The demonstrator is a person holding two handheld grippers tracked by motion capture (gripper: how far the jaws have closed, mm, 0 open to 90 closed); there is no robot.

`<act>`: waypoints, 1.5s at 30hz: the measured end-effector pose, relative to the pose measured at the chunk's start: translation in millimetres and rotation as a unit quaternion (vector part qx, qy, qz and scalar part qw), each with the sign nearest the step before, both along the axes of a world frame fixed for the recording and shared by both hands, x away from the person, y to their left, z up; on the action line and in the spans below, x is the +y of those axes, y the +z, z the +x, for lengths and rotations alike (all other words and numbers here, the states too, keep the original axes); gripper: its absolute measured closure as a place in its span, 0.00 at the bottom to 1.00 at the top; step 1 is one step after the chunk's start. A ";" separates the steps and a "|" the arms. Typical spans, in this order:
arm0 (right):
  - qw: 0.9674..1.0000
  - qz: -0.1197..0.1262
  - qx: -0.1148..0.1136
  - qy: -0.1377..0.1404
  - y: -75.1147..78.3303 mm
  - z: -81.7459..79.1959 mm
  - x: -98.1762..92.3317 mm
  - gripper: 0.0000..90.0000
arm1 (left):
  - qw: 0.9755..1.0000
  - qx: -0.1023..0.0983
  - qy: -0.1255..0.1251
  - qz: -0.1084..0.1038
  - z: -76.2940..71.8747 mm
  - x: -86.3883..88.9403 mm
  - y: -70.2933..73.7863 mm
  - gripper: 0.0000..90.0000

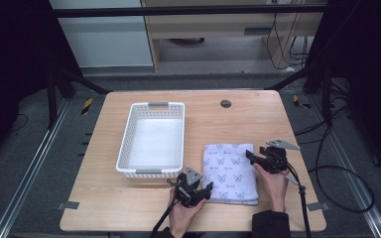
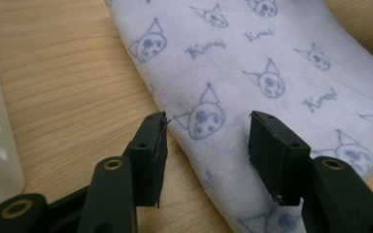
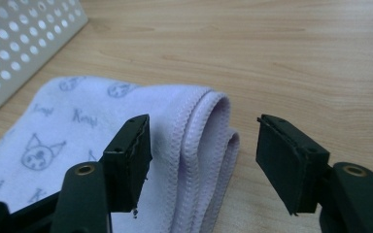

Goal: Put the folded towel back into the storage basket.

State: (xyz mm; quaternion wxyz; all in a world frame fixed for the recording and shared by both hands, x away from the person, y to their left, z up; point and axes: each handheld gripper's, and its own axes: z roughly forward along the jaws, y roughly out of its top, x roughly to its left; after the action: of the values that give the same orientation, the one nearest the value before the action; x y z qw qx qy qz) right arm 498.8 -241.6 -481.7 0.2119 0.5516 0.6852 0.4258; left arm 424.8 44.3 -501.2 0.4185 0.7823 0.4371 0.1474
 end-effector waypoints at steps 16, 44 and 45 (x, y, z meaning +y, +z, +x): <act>0.999 -0.014 0.040 0.020 -19.3 8.7 7.8 0.54 | 1.000 0.002 -0.008 0.005 0.7 -4.2 -7.0 0.56; 0.999 0.027 0.033 0.030 -19.1 3.7 7.4 0.84 | 1.000 -0.009 0.004 -0.025 -6.7 -5.2 -4.4 0.88; 0.999 0.027 0.028 0.030 -17.6 2.5 7.0 0.84 | 1.000 -0.011 0.003 -0.027 -7.1 -4.0 -3.0 0.89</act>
State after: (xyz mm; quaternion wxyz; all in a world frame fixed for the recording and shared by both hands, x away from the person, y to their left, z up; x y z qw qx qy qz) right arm 501.3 -234.6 -499.3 0.1645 0.5479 0.6952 0.4351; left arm 417.7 40.4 -504.2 0.4441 0.7676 0.4387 0.1452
